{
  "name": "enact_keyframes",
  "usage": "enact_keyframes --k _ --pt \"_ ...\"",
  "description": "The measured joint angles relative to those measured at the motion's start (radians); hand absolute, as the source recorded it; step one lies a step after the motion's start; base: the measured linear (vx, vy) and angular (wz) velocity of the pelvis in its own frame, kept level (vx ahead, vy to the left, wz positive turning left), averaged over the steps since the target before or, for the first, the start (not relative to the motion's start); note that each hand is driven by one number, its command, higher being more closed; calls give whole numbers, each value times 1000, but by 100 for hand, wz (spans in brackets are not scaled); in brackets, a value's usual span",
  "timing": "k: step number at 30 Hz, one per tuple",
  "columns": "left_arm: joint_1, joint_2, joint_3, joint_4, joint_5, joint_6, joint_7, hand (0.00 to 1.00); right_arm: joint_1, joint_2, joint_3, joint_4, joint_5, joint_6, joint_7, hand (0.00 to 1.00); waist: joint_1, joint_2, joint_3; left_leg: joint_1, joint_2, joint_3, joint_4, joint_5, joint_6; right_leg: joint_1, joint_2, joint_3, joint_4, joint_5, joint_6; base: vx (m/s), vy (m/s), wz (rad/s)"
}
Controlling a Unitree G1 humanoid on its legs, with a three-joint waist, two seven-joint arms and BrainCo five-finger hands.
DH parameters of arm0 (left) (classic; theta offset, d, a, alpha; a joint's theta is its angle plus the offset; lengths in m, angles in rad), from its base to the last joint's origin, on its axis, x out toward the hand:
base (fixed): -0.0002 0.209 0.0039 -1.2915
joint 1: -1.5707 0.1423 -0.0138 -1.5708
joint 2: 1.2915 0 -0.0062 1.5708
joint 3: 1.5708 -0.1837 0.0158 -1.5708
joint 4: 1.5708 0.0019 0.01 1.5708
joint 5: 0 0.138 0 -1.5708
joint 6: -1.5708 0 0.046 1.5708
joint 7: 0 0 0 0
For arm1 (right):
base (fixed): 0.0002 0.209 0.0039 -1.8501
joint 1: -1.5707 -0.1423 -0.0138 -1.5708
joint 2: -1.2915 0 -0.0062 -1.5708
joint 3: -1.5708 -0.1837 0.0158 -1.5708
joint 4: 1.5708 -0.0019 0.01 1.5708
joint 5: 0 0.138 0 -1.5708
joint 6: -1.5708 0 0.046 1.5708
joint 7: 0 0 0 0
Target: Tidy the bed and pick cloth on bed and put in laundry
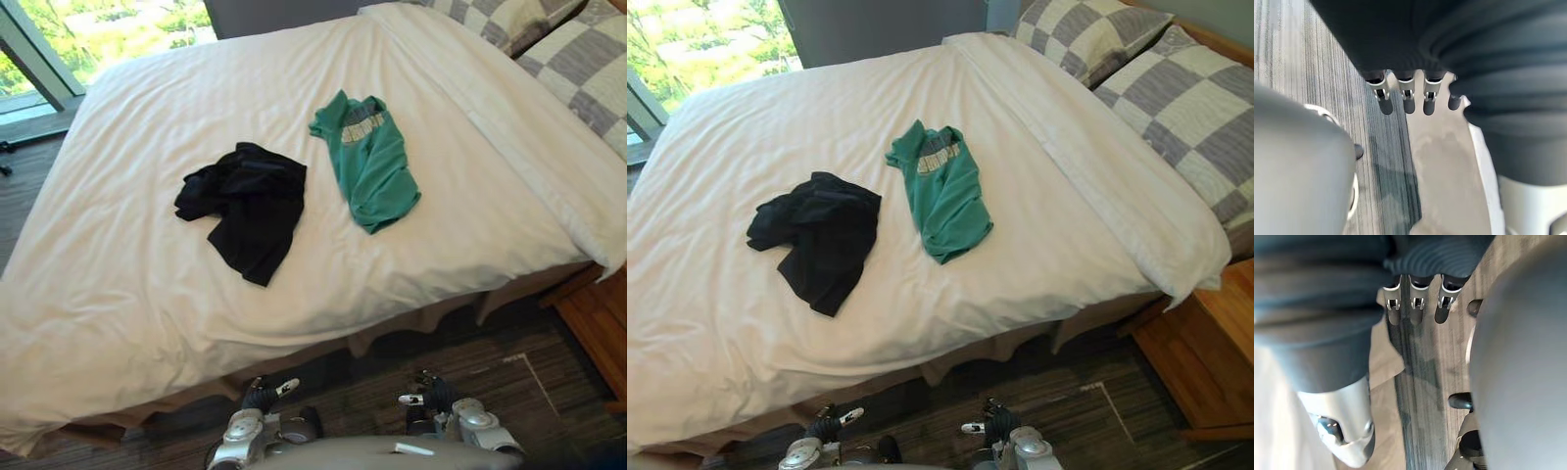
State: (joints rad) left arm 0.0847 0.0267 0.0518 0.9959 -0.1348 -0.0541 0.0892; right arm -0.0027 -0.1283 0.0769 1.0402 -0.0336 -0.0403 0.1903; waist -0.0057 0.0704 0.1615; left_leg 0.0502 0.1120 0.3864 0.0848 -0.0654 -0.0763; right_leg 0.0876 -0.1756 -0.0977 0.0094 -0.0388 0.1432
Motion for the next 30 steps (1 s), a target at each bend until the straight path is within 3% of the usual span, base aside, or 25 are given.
enact_keyframes --k 1,5,7,9,10,11,13,14,15,16,18,20,21,30 --pt "3 -1 1 0 -12 -1 -2 0 -2 -2 -6 5 -18 0 -4 0 3 9 -3 20 -7 5 -17 0 0 9 -3 1 -4 -3 -1 160 36 -4" --pt "6 0 3 5 -31 7 -7 0 -1 2 -37 27 -29 -9 -39 0 14 5 -4 48 -15 5 -20 -23 5 31 -4 -2 0 -32 2 137 2 -6" --pt "6 5 1 9 -26 9 -22 0 -2 13 -73 29 -28 -14 -51 0 13 -12 0 88 -48 -13 -42 -53 24 12 -46 -14 134 -124 19 121 51 11" --pt "5 3 -8 9 2 7 -27 0 -6 11 -79 37 -28 -24 -58 0 5 -24 -2 114 -68 -29 -67 -67 26 -58 -75 -17 313 -162 36 97 42 21" --pt "5 6 -15 9 10 8 -28 0 -16 15 -84 38 -29 -34 -60 0 -6 -23 -1 127 -70 -48 -71 -67 40 -132 -92 -21 483 -155 42 124 55 34" --pt "2 12 -19 10 9 8 -27 0 -32 8 -86 39 -28 -46 -59 0 -9 -23 1 140 -67 -65 -65 -65 42 -183 -102 -29 576 -172 20 194 57 59" --pt "-11 40 -33 27 26 21 -20 0 -31 29 -82 48 -25 -57 -64 0 -21 -39 1 150 -33 -95 -60 -71 44 -223 -59 -59 544 -209 -24 216 2 68" --pt "-15 55 -33 36 30 24 -17 0 -33 39 -82 48 -21 -57 -67 0 -22 -50 0 146 -19 -117 -60 -71 38 -241 -25 -60 497 -202 -28 197 -71 74" --pt "-21 69 -33 45 31 24 -16 0 -29 53 -79 50 -7 -57 -70 0 -21 -74 -3 141 -17 -136 -60 -72 25 -254 12 -59 387 -128 -44 255 -89 71" --pt "-29 72 -29 51 31 26 -12 0 -28 65 -73 69 0 -63 -75 0 -16 -91 -4 144 -31 -155 -63 -78 13 -250 14 -62 331 -78 -66 233 -78 41" --pt "-32 53 -26 48 43 28 4 0 -34 48 -62 83 8 -67 -80 0 -4 -69 -15 140 -10 -148 -63 -74 5 -226 33 -65 281 -68 -64 212 -45 5" --pt "-30 16 -5 51 37 32 13 0 -34 23 -62 90 23 -71 -87 0 -9 -25 -9 142 5 -147 -63 -68 -5 -172 54 -85 180 -35 -64 230 -24 4" --pt "-29 13 -4 52 37 37 19 0 -34 21 -62 95 25 -72 -88 0 -9 -20 -12 143 7 -147 -63 -65 -10 -159 58 -88 157 -26 -66 162 -22 1" --pt "-28 23 4 55 45 68 2 0 -31 30 -75 126 128 2 -95 0 2 -43 -30 140 -13 -117 -45 -56 -18 -25 67 -105 -105 105 -54 20 0 2"
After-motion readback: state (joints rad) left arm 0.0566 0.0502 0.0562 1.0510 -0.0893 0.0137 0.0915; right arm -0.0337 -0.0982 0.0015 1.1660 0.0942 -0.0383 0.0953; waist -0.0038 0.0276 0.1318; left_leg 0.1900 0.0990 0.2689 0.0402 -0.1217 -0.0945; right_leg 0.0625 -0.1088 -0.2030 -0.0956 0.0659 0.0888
